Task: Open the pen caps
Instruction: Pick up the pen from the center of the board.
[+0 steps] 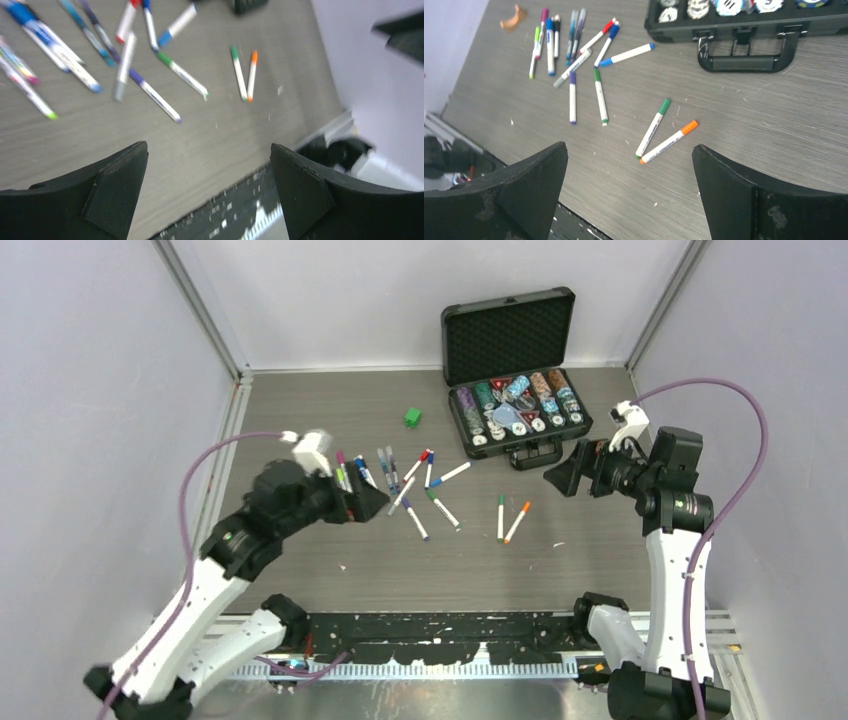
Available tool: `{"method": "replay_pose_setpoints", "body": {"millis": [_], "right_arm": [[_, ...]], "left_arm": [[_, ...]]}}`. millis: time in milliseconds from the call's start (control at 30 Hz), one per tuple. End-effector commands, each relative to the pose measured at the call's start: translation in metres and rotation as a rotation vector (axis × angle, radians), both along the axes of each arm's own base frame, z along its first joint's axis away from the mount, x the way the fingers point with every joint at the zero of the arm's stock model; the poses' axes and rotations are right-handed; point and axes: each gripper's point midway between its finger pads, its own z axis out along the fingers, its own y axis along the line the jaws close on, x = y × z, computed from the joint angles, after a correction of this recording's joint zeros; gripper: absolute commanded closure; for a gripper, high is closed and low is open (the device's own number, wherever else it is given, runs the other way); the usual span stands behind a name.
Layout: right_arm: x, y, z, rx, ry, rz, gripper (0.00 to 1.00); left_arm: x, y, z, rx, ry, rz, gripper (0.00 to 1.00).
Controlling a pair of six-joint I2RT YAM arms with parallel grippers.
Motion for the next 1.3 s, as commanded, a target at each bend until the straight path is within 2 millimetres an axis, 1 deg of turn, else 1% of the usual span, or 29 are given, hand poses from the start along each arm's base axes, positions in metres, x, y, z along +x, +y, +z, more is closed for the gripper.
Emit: {"method": "replay_pose_setpoints", "body": {"millis": [0,33,100,133,167,233,300,367,433,533,567,633,667,700,800,833,867,967,1100,1267], "right_arm": [[-0.023,0.011,-0.006,-0.105,-0.078,0.180,0.00],[-0.024,0.008,-0.010,-0.128,-0.070,0.175,0.00],[-0.024,0.000,-0.021,-0.165,-0.043,0.145,0.00],[-0.023,-0.003,-0.025,-0.178,-0.037,0.132,0.00],[-0.022,-0.004,-0.031,-0.180,-0.024,0.131,0.00],[-0.022,-0.002,-0.038,-0.162,-0.014,0.136,0.00],[-0.021,0.000,-0.043,-0.144,-0.019,0.138,0.00],[-0.020,0.001,-0.047,-0.135,-0.021,0.136,0.00],[-0.020,0.001,-0.048,-0.135,-0.019,0.132,0.00],[-0.021,0.001,-0.047,-0.131,-0.016,0.129,0.00],[-0.021,0.001,-0.048,-0.129,-0.012,0.128,0.00],[-0.022,0.000,-0.047,-0.133,-0.011,0.120,0.00],[-0.022,-0.001,-0.047,-0.138,-0.013,0.117,0.00],[-0.022,-0.002,-0.048,-0.142,-0.012,0.111,0.00],[-0.022,-0.005,-0.048,-0.162,-0.014,0.093,0.00],[-0.022,-0.006,-0.048,-0.166,-0.015,0.089,0.00],[-0.022,-0.007,-0.048,-0.168,-0.015,0.085,0.00],[-0.023,-0.007,-0.048,-0.168,-0.009,0.088,0.00],[-0.023,-0.007,-0.049,-0.166,-0.001,0.090,0.00],[-0.024,-0.006,-0.049,-0.167,0.001,0.093,0.00]], "left_arm": [[-0.006,-0.046,-0.024,0.133,0.021,-0.060,0.04],[0.000,-0.041,-0.029,0.270,-0.026,0.017,0.04],[-0.004,-0.049,-0.027,0.480,-0.082,0.037,0.01],[-0.005,-0.057,-0.026,0.542,-0.089,0.022,0.00],[-0.004,-0.066,-0.026,0.559,-0.083,0.006,0.00],[-0.002,-0.088,-0.033,0.516,-0.081,-0.037,0.00],[0.000,-0.111,-0.038,0.388,-0.058,-0.080,0.00],[0.004,-0.127,-0.051,0.254,0.037,-0.095,0.00],[0.012,-0.136,-0.068,0.194,0.117,-0.098,0.01],[0.029,-0.139,-0.098,0.225,0.219,-0.014,0.05],[0.037,-0.141,-0.106,0.240,0.251,0.032,0.08],[0.051,-0.144,-0.115,0.277,0.297,0.124,0.22],[0.056,-0.147,-0.119,0.290,0.319,0.160,0.25],[0.061,-0.148,-0.124,0.310,0.337,0.196,0.28],[0.076,-0.149,-0.135,0.357,0.366,0.305,0.29],[0.078,-0.146,-0.141,0.372,0.386,0.351,0.30],[0.082,-0.147,-0.143,0.380,0.393,0.384,0.32],[0.086,-0.147,-0.159,0.422,0.442,0.467,0.35],[0.086,-0.151,-0.174,0.479,0.508,0.514,0.37],[0.087,-0.156,-0.200,0.502,0.547,0.541,0.41]]}}
